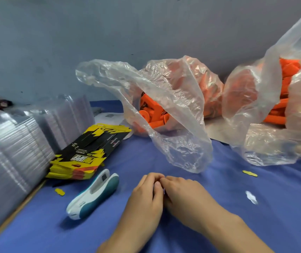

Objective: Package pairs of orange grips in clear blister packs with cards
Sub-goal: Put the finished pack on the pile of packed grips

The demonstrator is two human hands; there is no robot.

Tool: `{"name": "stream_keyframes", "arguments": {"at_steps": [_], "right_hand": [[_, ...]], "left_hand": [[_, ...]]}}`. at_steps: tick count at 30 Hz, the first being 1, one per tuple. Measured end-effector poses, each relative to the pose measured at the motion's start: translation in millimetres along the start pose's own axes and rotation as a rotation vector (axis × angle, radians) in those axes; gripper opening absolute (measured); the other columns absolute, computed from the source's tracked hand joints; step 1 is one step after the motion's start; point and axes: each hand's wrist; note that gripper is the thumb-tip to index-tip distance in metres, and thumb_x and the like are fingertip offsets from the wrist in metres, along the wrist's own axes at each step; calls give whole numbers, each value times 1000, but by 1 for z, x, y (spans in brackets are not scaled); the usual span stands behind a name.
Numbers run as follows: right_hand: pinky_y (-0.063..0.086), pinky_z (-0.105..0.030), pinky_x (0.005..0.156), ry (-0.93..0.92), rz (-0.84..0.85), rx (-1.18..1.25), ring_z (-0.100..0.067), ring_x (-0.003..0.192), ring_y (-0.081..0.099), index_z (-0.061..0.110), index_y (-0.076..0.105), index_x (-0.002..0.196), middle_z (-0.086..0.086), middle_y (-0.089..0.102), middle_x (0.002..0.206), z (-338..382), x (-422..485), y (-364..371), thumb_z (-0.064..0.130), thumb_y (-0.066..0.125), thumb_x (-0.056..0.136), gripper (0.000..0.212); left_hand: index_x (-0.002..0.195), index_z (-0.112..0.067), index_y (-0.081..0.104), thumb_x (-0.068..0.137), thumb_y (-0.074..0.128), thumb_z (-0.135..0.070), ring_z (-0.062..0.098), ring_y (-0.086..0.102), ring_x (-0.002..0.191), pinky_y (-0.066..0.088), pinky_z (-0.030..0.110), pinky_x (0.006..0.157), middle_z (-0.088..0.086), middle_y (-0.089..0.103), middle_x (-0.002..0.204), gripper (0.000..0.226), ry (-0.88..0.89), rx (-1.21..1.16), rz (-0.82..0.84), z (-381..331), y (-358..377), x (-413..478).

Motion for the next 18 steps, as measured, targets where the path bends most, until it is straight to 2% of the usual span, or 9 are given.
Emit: {"name": "stream_keyframes", "arguments": {"at_steps": [3, 6, 10, 14, 18], "right_hand": [[34, -34, 65, 14, 16, -28, -24, 99, 61, 26, 47, 113, 7, 58, 114, 6, 2, 0, 30, 34, 98, 20], [37, -34, 66, 40, 16, -47, -19, 99, 61, 30, 48, 113, 12, 59, 115, 15, 7, -3, 28, 38, 95, 21], [44, -30, 70, 62, -68, 96, -9, 97, 57, 38, 42, 107, 19, 57, 113, 44, 15, -11, 31, 43, 91, 17], [47, -20, 71, 24, -232, 393, 6, 94, 56, 57, 40, 116, 34, 53, 112, 91, 14, -23, 51, 40, 87, 30], [46, -16, 77, -172, -448, 564, 4, 103, 55, 47, 51, 125, 27, 52, 117, 151, 28, -32, 51, 39, 94, 33]], "left_hand": [[105, -30, 56, 103, 39, -21, -1, 56, 96, 44, 23, 87, -14, 60, 105, 19, 1, 30, -8, 2, -3, -2], [106, -28, 56, 102, 38, -21, 5, 55, 99, 44, 28, 89, -12, 59, 108, 20, -3, 42, -40, 4, -7, -1], [109, -28, 59, 99, 41, -19, 3, 56, 99, 47, 28, 90, -14, 59, 108, 23, 39, -15, -209, 1, -32, 0], [107, -27, 63, 96, 41, -20, 1, 60, 99, 53, 32, 83, -16, 62, 106, 26, 202, -84, -544, -15, -88, -8], [99, -24, 63, 95, 43, -17, 8, 61, 90, 51, 29, 71, -13, 64, 96, 21, 299, -100, -1102, -8, -165, -33]]}}
Point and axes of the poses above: each hand's wrist, its own x-axis towards the middle knuckle, its own y-axis out of the palm, z = x × y
